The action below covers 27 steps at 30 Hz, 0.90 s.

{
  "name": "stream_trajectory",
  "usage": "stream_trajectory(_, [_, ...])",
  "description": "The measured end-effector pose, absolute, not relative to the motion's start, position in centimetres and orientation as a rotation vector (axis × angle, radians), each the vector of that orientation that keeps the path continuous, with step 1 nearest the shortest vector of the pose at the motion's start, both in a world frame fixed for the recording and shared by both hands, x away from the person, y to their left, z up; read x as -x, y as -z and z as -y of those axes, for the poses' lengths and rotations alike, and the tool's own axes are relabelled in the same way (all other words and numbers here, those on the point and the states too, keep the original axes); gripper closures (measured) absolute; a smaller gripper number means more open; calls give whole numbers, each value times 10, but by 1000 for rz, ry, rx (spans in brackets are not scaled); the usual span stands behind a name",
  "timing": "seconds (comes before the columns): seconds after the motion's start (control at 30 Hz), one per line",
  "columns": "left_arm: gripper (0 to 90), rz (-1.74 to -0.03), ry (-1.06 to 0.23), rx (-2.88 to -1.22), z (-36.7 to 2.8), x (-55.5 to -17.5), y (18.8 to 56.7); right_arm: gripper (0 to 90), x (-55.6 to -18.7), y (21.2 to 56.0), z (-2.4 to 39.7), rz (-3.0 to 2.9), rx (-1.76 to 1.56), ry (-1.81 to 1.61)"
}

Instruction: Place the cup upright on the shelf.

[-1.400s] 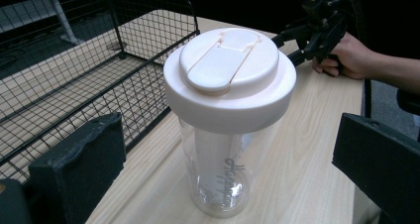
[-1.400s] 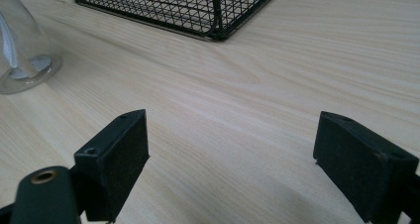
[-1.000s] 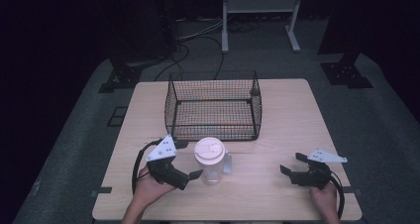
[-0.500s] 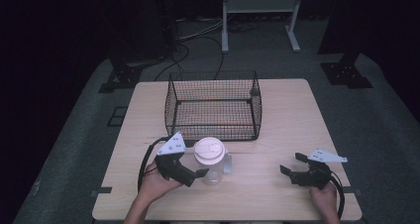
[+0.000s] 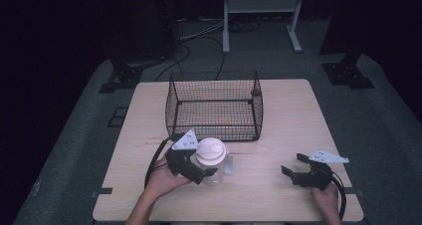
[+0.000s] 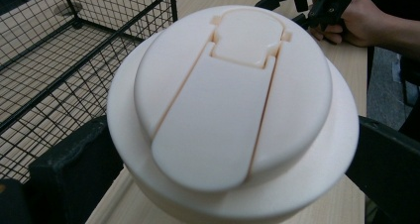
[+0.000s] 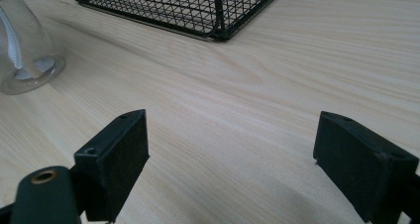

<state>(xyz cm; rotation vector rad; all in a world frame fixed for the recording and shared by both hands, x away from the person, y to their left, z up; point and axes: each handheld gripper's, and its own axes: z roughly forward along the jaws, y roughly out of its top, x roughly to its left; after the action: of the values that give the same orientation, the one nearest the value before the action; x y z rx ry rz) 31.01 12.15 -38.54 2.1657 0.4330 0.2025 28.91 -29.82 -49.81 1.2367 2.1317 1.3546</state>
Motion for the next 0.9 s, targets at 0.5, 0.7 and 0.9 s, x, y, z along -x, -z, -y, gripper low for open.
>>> stream_trajectory(0.5, [34, -440, -172, -2247, -111, -318, 385, 129, -289, 498, 299, -2132, -1239, -1353])
stream_trajectory(0.7, [49, -445, -170, -2263, -110, -318, 383, 129, -290, 498, 299, -2134, -1233, -1354])
stream_trajectory(0.9, [53, -446, -157, -2282, -109, -319, 381, 129, -290, 498, 299, -2132, -1240, -1352])
